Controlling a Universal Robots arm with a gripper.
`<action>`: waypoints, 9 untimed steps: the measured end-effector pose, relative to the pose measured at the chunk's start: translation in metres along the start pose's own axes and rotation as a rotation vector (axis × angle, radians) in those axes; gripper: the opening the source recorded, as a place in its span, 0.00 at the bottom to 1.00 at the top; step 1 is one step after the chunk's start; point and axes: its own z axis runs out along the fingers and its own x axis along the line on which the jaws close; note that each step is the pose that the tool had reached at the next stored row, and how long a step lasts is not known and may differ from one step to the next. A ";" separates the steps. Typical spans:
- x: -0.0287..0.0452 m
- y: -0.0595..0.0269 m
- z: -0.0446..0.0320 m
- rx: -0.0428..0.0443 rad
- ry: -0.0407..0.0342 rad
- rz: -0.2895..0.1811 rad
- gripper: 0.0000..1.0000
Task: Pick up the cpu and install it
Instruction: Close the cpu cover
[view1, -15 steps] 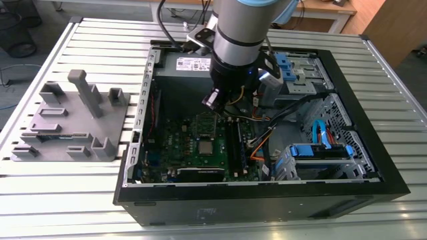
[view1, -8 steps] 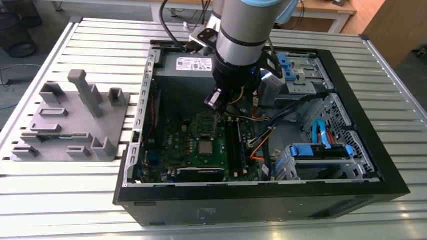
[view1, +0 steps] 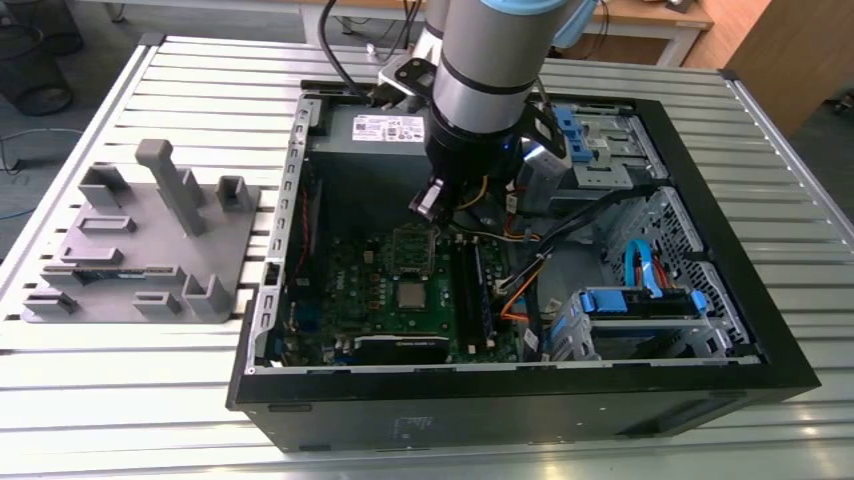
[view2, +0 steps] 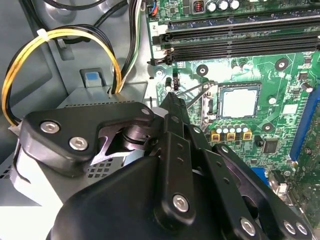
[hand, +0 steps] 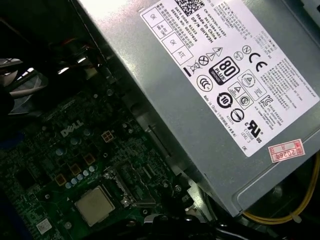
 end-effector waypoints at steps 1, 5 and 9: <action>0.0004 -0.0003 -0.0001 -0.0001 0.0003 -0.002 0.11; 0.0017 -0.0012 -0.0009 -0.0005 0.0011 -0.010 0.11; 0.0031 -0.0021 -0.0012 -0.0011 0.0021 -0.022 0.11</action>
